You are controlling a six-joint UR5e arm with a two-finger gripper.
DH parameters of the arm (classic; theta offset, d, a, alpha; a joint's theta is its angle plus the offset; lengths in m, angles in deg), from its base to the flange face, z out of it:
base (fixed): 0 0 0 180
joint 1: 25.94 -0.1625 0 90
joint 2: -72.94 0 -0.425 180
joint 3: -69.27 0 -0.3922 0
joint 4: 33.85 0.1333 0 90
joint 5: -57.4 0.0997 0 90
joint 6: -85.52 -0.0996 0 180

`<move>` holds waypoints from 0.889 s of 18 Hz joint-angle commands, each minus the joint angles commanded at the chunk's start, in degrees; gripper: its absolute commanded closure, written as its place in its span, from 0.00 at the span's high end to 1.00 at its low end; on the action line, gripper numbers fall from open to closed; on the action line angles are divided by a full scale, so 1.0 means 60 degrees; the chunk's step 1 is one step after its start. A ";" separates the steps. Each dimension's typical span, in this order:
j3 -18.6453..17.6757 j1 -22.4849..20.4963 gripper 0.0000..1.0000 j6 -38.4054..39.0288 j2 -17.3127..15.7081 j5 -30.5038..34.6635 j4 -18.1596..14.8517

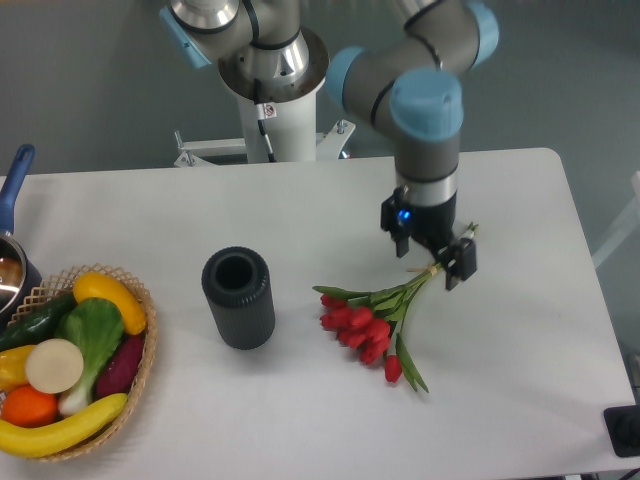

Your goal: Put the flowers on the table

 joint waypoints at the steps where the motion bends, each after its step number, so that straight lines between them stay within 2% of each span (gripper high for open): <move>1: 0.0116 -0.0219 1.00 -0.0248 -0.0147 -0.0119 -0.0365; 3: 0.0235 -0.0557 1.00 -0.1066 -0.0426 -0.0149 -0.1084; 5: 0.0250 -0.1098 1.00 -0.1989 -0.0704 -0.0193 -0.1393; 9: 0.0235 -0.2182 1.00 -0.3689 -0.1129 -0.0807 -0.2446; 16: 0.0132 -0.3180 1.00 -0.5288 -0.1467 -0.0970 -0.3327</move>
